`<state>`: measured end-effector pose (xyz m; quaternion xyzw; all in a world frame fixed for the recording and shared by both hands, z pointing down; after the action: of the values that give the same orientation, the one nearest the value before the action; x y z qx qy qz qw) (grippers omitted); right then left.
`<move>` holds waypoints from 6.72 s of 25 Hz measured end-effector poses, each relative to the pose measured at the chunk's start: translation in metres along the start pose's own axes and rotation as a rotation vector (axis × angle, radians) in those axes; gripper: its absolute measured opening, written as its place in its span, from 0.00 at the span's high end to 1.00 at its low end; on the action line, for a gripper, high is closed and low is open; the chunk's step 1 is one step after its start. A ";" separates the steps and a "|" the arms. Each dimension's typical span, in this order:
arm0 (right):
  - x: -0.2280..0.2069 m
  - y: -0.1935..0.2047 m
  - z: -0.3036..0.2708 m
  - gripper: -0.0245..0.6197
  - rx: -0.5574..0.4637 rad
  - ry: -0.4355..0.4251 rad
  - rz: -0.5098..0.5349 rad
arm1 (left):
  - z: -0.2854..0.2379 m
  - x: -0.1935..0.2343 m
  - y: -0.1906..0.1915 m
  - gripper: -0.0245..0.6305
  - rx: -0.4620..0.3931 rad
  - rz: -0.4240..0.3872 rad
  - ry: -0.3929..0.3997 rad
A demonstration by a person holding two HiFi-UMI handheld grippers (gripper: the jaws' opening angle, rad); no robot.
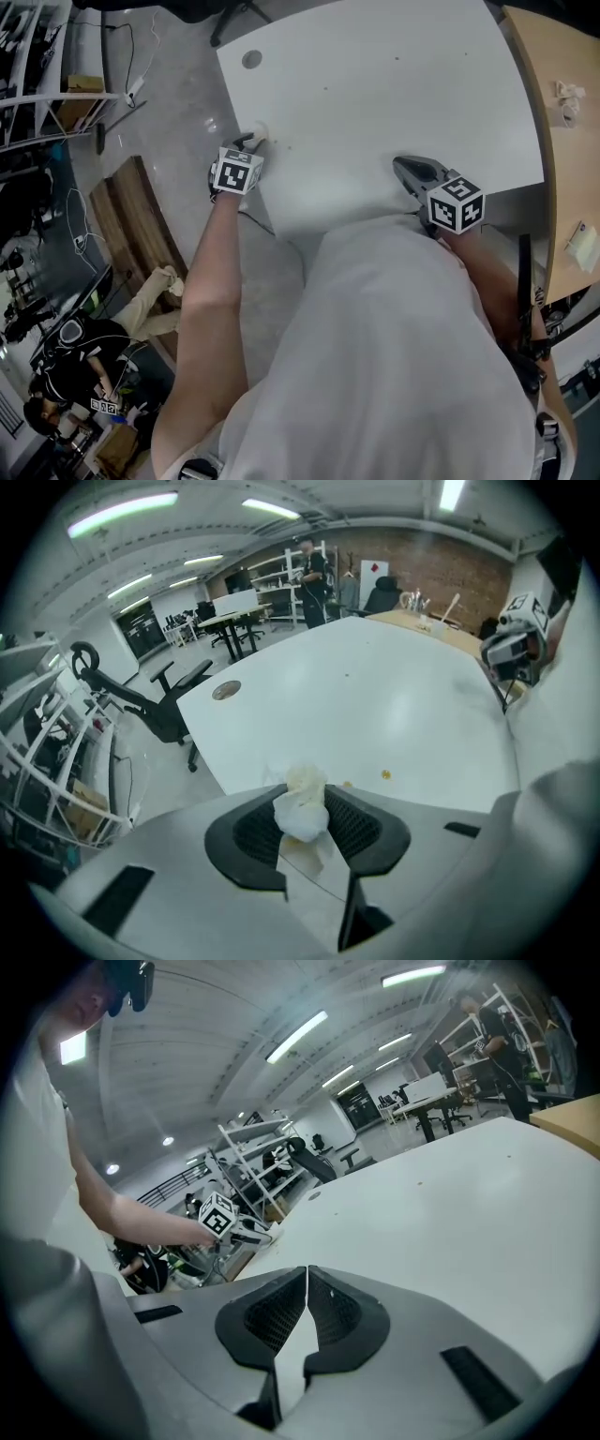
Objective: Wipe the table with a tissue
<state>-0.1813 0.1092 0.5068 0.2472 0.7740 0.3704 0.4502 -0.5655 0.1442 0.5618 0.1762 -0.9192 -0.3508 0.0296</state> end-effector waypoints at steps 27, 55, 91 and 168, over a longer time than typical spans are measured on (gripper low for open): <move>-0.009 0.011 0.010 0.93 -0.008 0.028 -0.045 | -0.016 -0.043 -0.014 0.78 0.096 -0.214 0.096; -0.012 0.006 0.005 0.93 -0.006 0.009 -0.053 | -0.020 -0.158 -0.036 0.78 -0.072 0.069 0.127; -0.028 0.005 0.018 0.93 -0.013 0.070 -0.063 | -0.031 -0.102 -0.039 0.78 -0.146 0.184 -0.154; -0.149 -0.054 0.084 0.93 -0.025 0.068 -0.120 | -0.108 -0.250 -0.201 0.78 -0.138 0.032 0.091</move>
<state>-0.0400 -0.0001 0.5136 0.1819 0.7975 0.3605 0.4481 -0.2516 0.0232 0.5287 0.1746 -0.8933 -0.4045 0.0891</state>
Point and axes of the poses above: the fingertips, and each gripper's own axes: z backward along the fingers, x to its left, y out of its underside, the point moved 7 cm from there along z, backward along the fingers, and after that the axes turned 14 degrees about -x, right-handed, at the moved point
